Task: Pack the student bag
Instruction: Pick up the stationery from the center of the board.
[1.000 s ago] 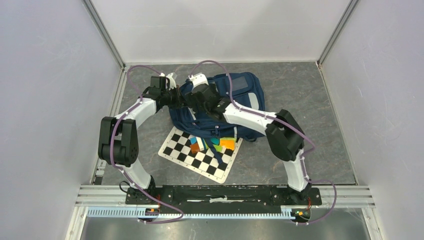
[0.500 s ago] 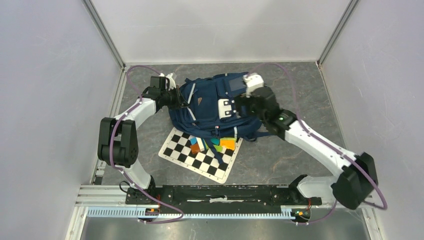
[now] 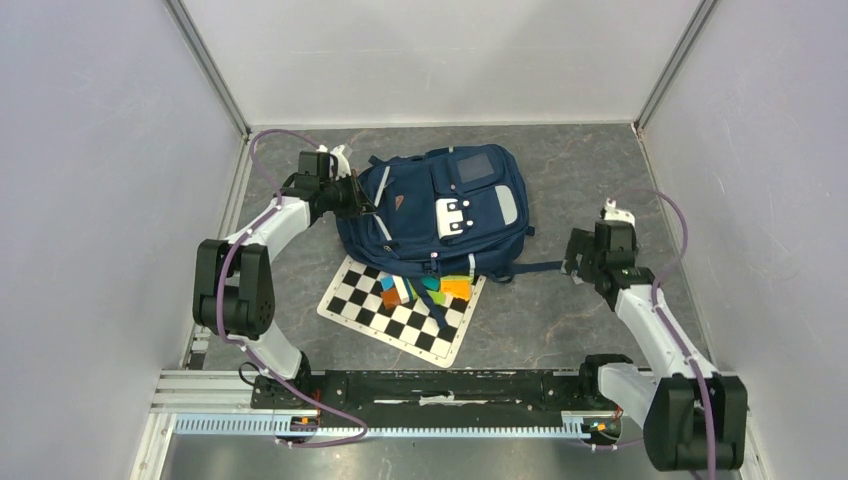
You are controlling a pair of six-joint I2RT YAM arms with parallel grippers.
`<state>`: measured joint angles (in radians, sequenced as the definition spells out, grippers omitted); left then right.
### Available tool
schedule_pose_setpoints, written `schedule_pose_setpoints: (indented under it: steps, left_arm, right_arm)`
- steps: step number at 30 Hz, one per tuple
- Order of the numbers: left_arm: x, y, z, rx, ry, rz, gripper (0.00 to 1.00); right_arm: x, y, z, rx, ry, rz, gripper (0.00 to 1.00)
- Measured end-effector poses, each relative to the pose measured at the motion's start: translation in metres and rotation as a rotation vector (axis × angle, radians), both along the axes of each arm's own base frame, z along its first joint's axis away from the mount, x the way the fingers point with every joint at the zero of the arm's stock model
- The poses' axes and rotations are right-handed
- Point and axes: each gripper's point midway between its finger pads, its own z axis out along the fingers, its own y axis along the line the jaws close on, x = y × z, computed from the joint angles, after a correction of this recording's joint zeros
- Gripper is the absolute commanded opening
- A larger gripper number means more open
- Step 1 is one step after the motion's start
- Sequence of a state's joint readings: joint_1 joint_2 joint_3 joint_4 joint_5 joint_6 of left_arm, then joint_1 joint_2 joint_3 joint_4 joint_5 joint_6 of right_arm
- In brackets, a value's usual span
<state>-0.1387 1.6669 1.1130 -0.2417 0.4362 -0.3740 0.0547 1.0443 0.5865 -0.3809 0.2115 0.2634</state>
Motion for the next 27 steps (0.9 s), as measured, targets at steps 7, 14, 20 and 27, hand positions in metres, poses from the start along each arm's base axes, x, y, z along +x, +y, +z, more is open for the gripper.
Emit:
schedule_pose_setpoints:
  steps: [7,14,20,27]
  left_arm:
    - [-0.003,0.002,0.0,0.011,0.005,-0.001,0.02]
    - [-0.003,0.002,0.0,0.011,0.004,-0.001,0.02]
    - [-0.003,0.002,0.0,0.011,0.005,-0.001,0.02]
    - [-0.003,0.002,0.0,0.011,0.004,-0.001,0.02]
  right_arm:
    - [-0.02,-0.006,-0.021,0.154,-0.056,-0.168,0.78]
    - [-0.023,0.003,-0.032,0.289,-0.096,-0.293,0.64]
    - [-0.024,0.006,-0.042,0.37,-0.119,-0.385,0.56]
    - [-0.021,0.007,-0.049,0.422,-0.131,-0.458,0.53]
